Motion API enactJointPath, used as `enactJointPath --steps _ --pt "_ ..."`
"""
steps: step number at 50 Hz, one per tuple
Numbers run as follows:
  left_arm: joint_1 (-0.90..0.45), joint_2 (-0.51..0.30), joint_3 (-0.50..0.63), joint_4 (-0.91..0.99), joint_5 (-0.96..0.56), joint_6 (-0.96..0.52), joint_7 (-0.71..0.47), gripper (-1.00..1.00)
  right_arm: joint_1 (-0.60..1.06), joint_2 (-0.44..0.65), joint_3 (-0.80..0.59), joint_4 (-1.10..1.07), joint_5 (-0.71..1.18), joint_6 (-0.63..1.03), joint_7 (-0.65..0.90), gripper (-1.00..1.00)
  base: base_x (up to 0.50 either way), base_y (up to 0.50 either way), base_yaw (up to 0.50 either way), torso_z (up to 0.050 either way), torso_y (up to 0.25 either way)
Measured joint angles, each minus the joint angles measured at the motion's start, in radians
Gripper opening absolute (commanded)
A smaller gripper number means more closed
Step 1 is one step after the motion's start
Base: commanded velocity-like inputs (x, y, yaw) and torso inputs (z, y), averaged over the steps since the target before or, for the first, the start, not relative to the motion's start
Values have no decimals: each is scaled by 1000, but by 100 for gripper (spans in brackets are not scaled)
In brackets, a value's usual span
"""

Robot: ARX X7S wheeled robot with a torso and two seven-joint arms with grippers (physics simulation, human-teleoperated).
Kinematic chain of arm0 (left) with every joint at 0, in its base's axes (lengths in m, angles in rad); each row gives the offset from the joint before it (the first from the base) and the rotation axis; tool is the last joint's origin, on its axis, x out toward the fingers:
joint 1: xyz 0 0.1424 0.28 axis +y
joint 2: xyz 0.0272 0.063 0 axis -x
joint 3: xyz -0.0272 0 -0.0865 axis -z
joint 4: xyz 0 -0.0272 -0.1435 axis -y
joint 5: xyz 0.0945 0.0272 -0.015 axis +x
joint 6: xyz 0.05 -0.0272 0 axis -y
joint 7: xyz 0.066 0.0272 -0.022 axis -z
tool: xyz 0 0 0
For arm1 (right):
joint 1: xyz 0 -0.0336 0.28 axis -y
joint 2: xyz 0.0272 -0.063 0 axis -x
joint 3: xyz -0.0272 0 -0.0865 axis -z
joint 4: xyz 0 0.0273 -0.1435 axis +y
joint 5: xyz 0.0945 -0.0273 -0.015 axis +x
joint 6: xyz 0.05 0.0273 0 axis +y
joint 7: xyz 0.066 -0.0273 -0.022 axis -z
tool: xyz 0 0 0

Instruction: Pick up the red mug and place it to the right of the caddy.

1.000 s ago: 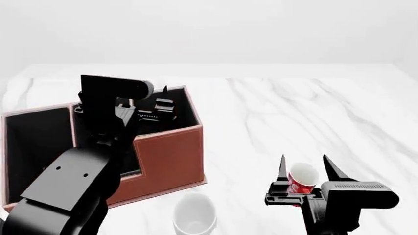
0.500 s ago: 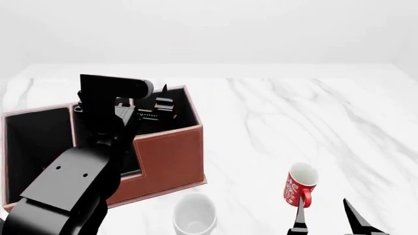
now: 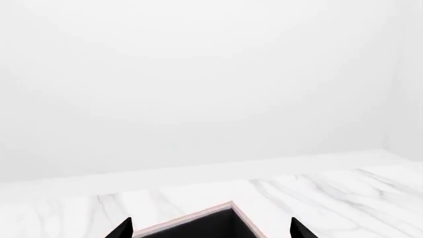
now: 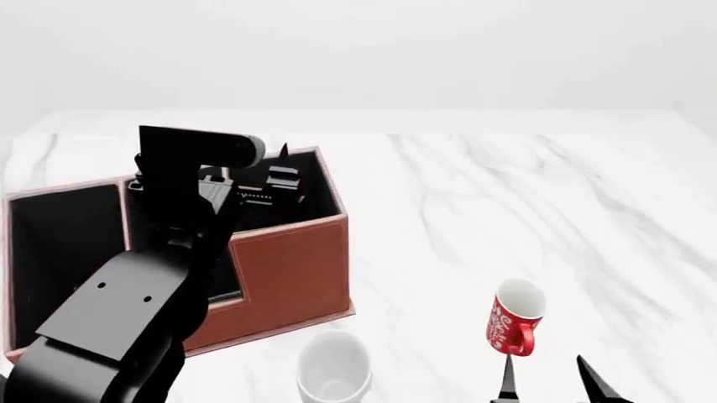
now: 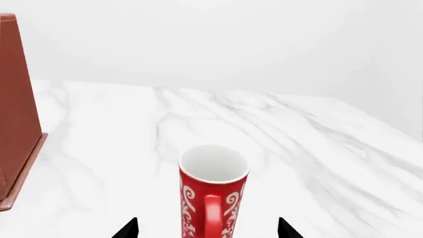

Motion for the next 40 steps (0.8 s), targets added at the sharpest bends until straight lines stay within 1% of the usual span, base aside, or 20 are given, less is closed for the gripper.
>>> enactJointPath --steps 17,40 --pt "-5 -6 1 8 -14 -4 -9 100 37 0 -5 45 31 65 7 100 0 0 0 0 0" --pt "-6 -15 4 14 -29 -5 -20 100 130 -3 -28 158 45 73 -9 100 0 0 0 0 0"
